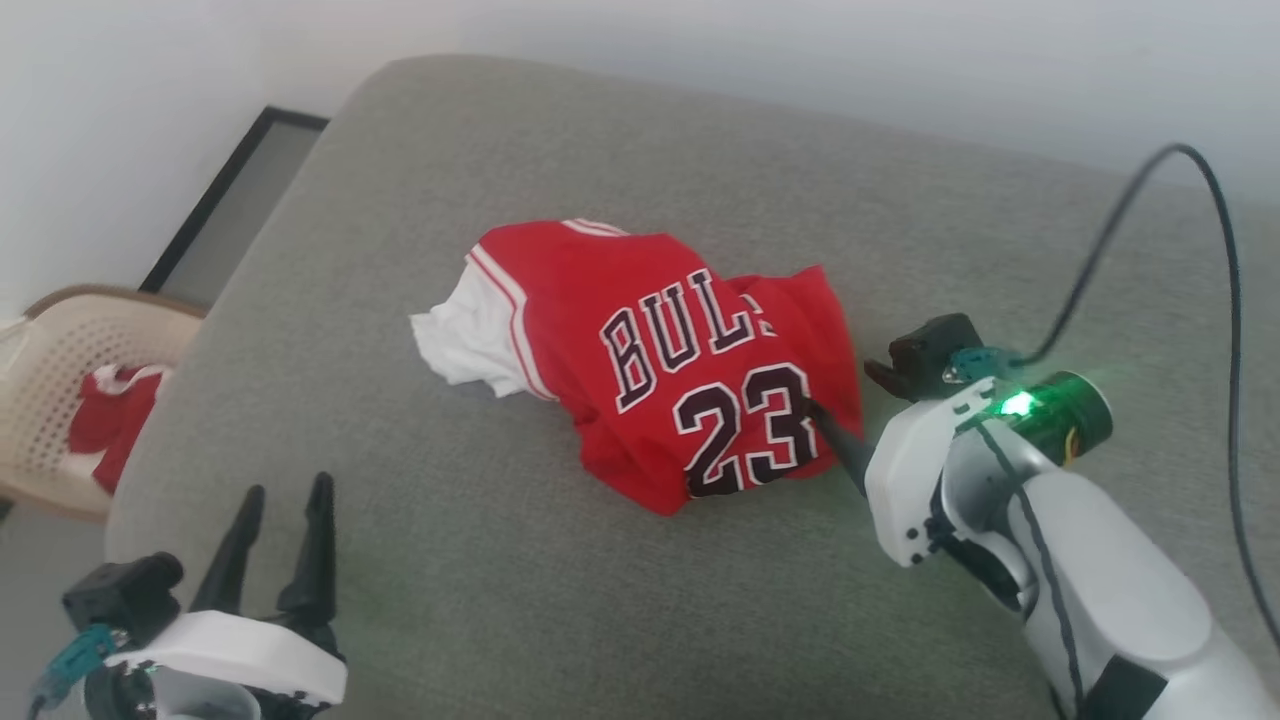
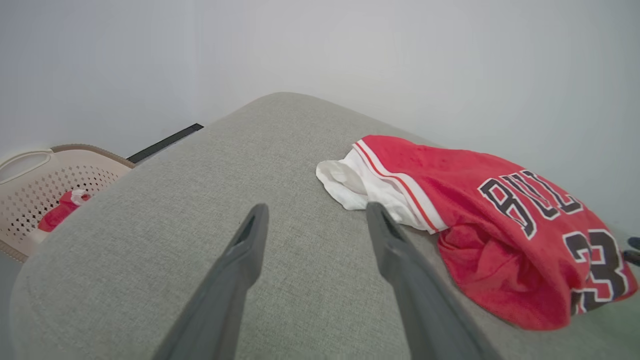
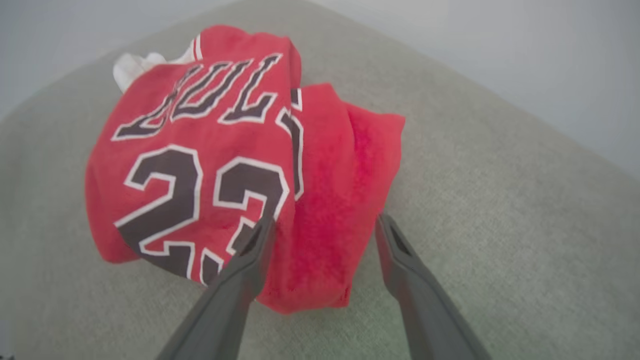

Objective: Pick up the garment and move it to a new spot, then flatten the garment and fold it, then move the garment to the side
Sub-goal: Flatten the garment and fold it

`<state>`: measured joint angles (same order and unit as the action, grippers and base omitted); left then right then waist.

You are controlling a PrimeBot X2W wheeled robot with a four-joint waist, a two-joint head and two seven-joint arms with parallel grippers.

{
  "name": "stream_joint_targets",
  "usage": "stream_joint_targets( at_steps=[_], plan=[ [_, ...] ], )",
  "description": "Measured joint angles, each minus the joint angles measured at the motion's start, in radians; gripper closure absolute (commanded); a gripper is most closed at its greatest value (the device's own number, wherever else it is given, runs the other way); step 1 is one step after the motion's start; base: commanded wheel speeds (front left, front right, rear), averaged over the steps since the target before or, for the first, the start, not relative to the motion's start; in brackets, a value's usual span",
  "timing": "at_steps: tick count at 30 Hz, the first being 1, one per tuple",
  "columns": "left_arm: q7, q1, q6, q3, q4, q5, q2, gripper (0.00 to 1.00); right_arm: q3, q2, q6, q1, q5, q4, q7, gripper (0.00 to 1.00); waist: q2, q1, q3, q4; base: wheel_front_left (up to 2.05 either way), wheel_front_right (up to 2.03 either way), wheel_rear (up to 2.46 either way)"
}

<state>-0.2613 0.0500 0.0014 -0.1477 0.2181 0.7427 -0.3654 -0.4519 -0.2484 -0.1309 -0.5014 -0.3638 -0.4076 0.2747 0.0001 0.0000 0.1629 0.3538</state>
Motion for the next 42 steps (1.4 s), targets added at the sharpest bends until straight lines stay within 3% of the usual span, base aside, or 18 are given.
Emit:
stream_joint_targets(
  at_steps=[12, 14, 22, 30, 37, 42],
  plan=[
    [0.000, 0.063, -0.071, 0.039, 0.069, -0.053, 0.101, 0.00, -0.124, -0.026, 0.000, -0.140, -0.088, -0.206, 0.184, 0.00, 0.0000, 0.0000, 0.063, 0.081, 0.00, 0.00, 0.00],
    [0.000, 0.067, -0.078, 0.049, 0.078, -0.059, 0.114, 0.00, -0.135, -0.023, 0.000, -0.161, -0.101, -0.238, 0.185, 1.00, 0.0000, 0.0000, 0.068, 0.085, 0.00, 0.00, 0.00],
    [0.000, 0.071, -0.103, 0.114, 0.085, -0.087, 0.133, 0.00, -0.173, -0.013, 0.000, -0.190, -0.170, -0.263, 0.138, 1.00, 0.0000, 0.0000, 0.062, 0.055, 0.00, 0.00, 0.00],
    [0.000, 0.033, -0.107, 0.170, 0.067, -0.113, 0.126, 0.00, -0.162, -0.096, 0.000, -0.156, -0.217, -0.161, 0.140, 1.00, 0.0000, 0.0000, 0.039, -0.014, 0.00, 0.00, 0.00],
    [0.000, 0.004, -0.106, 0.202, 0.043, -0.119, 0.115, 0.00, -0.063, -0.181, 0.000, 0.006, -0.229, -0.011, 0.188, 1.00, 0.0000, 0.0000, 0.011, -0.095, 0.00, 0.00, 0.00],
    [0.000, -0.019, -0.103, 0.218, 0.032, -0.119, 0.104, 0.00, 0.064, -0.197, 0.000, 0.175, -0.213, 0.089, 0.235, 1.00, 0.0000, 0.0000, -0.007, -0.145, 0.00, 0.00, 0.00]
  ],
)
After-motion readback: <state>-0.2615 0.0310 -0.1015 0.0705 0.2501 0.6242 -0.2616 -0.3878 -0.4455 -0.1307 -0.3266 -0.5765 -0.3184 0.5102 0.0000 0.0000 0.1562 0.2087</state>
